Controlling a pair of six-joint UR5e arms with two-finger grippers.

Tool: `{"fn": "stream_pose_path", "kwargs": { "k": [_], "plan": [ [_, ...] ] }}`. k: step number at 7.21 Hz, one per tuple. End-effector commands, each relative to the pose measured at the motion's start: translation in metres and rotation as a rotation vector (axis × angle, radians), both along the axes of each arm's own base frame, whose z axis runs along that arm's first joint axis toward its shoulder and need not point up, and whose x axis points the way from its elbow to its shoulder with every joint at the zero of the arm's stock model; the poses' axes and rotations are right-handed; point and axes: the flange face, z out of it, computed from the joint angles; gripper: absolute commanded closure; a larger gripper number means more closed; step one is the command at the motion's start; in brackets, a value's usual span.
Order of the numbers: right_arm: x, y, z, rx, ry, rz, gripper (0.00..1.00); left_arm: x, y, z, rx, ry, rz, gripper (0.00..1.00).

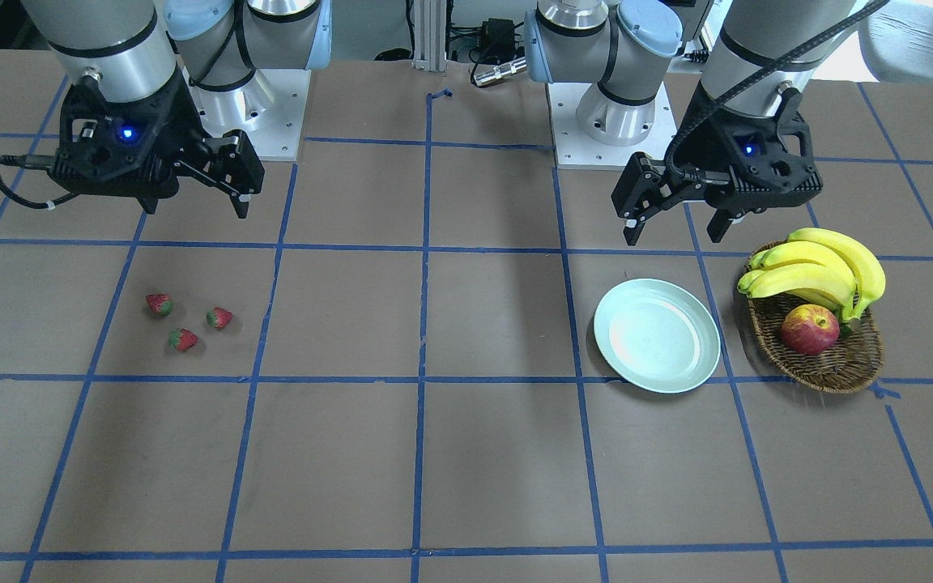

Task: Collect all strawberries into plate
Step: 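Lower the right gripper onto a strawberry in the cluster and grasp it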

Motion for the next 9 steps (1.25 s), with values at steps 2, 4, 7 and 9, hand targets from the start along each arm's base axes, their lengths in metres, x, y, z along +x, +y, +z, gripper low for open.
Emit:
{"fn": "stream_pose_path", "kwargs": {
  "k": [2, 4, 7, 9],
  "plan": [
    [-0.055, -0.001, -0.132, 0.032, -0.011, -0.103, 0.0, -0.004, 0.004, 0.011, -0.022, 0.01, -0.005, 0.0],
    [-0.057, -0.004, -0.201, 0.033, -0.006, -0.11, 0.0, -0.003, 0.013, 0.023, -0.045, 0.0, -0.005, 0.0],
    [-0.058, 0.003, -0.262, 0.095, 0.003, -0.12, 0.0, -0.003, 0.021, 0.025, -0.045, -0.006, -0.003, 0.0],
    [-0.065, 0.017, -0.284, 0.062, 0.003, -0.136, 0.0, -0.003, 0.026, 0.031, -0.057, -0.008, 0.001, 0.0]
  ]
}}
